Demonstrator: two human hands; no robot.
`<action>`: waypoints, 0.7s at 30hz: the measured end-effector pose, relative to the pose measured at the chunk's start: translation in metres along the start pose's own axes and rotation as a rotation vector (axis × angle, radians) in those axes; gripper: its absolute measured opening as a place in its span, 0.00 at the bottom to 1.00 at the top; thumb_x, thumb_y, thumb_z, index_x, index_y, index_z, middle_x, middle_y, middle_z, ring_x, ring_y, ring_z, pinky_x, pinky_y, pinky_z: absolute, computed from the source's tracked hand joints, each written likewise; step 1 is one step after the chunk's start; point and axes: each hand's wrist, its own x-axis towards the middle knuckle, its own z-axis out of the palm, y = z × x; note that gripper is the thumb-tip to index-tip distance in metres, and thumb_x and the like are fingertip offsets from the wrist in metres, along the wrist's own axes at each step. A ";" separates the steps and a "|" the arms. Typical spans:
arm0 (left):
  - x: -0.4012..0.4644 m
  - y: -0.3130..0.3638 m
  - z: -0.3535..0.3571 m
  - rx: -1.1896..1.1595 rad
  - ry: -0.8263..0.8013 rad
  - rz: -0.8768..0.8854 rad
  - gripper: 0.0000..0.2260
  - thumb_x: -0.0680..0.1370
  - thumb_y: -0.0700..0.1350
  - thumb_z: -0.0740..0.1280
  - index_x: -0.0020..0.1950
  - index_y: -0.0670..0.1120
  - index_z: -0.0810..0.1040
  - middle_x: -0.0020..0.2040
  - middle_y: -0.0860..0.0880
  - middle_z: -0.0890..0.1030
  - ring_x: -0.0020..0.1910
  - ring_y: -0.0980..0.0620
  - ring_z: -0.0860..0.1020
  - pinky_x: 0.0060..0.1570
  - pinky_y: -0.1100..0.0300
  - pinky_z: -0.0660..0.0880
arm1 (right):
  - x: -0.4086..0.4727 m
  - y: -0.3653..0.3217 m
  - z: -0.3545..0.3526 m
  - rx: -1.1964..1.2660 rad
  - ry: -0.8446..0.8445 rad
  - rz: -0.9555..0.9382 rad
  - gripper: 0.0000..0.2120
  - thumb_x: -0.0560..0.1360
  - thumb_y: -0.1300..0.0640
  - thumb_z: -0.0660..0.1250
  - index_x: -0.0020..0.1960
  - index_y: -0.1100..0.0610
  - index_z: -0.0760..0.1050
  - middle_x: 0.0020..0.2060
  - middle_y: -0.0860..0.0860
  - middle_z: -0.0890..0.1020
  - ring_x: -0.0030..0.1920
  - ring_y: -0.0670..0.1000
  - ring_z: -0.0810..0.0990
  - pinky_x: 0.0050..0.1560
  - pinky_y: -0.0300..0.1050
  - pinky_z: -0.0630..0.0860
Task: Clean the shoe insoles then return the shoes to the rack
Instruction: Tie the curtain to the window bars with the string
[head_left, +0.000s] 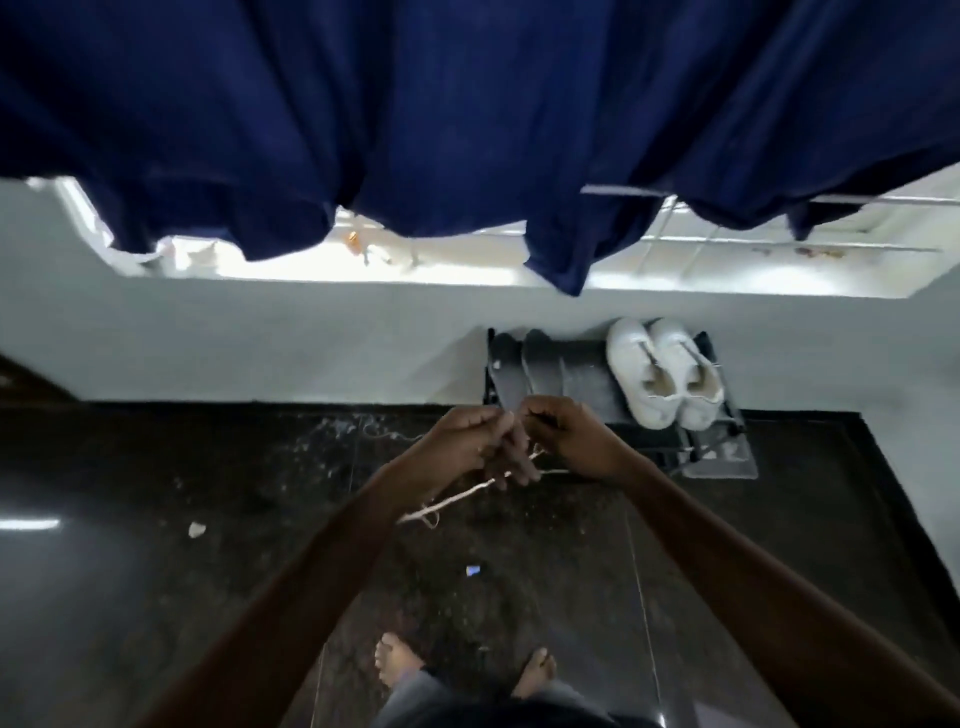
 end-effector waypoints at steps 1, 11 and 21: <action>0.011 0.016 0.019 -0.059 -0.020 0.039 0.13 0.84 0.45 0.58 0.50 0.39 0.78 0.43 0.38 0.86 0.38 0.44 0.85 0.37 0.55 0.79 | -0.012 0.002 -0.019 0.021 0.068 0.001 0.10 0.79 0.53 0.64 0.41 0.53 0.77 0.35 0.44 0.79 0.38 0.42 0.76 0.42 0.46 0.73; 0.136 0.126 0.189 -0.123 -0.129 0.312 0.16 0.86 0.44 0.55 0.59 0.37 0.79 0.60 0.37 0.83 0.61 0.39 0.82 0.62 0.46 0.78 | -0.124 0.001 -0.169 0.043 0.458 0.043 0.13 0.84 0.51 0.62 0.48 0.47 0.84 0.36 0.40 0.81 0.37 0.38 0.75 0.46 0.36 0.71; 0.184 0.158 0.256 0.106 -0.239 0.400 0.14 0.87 0.39 0.54 0.62 0.39 0.78 0.60 0.41 0.84 0.62 0.44 0.82 0.63 0.52 0.77 | -0.176 -0.028 -0.231 0.021 0.524 -0.018 0.14 0.84 0.51 0.61 0.48 0.56 0.81 0.33 0.43 0.76 0.33 0.45 0.71 0.39 0.41 0.69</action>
